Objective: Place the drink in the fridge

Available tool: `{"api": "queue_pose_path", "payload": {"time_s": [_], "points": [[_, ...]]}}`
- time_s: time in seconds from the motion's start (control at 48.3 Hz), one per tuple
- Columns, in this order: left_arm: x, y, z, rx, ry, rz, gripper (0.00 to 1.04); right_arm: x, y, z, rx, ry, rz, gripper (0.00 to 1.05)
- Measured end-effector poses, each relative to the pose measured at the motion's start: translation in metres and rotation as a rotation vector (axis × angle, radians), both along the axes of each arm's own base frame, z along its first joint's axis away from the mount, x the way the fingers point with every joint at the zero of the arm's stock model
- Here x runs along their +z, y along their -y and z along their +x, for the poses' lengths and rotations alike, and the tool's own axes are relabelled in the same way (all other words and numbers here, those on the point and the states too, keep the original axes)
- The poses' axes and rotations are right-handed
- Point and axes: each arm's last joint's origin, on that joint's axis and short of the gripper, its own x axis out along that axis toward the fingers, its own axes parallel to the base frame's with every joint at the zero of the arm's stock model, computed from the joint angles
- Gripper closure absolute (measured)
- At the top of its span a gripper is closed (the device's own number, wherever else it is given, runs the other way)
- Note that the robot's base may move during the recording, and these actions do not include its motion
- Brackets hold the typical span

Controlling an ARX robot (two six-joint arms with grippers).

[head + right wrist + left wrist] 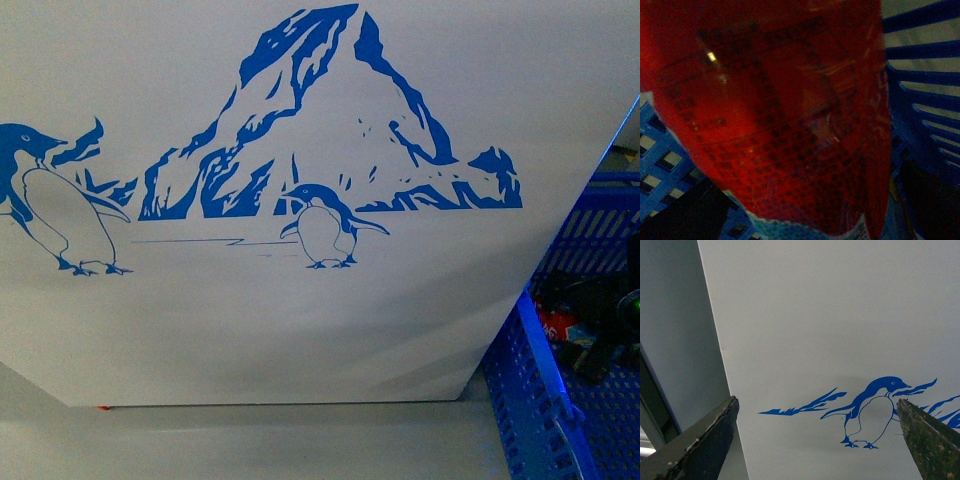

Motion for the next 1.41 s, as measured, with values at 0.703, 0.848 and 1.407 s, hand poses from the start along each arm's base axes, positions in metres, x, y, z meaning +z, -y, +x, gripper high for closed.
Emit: {"api": "queue_pose_path", "payload": {"time_s": [0.703,0.848,1.407], "points": [[0.0,0.0,0.0,0.0,0.0,0.0,0.08,0.003,-0.01,-0.021,0.002,-0.021,0.02,0.64],[0.0,0.0,0.0,0.0,0.0,0.0,0.08,0.014,-0.016,-0.036,-0.019,-0.021,0.064,0.65],[0.0,0.0,0.0,0.0,0.0,0.0,0.08,0.203,-0.039,-0.047,-0.16,0.366,0.337,0.65]]}}
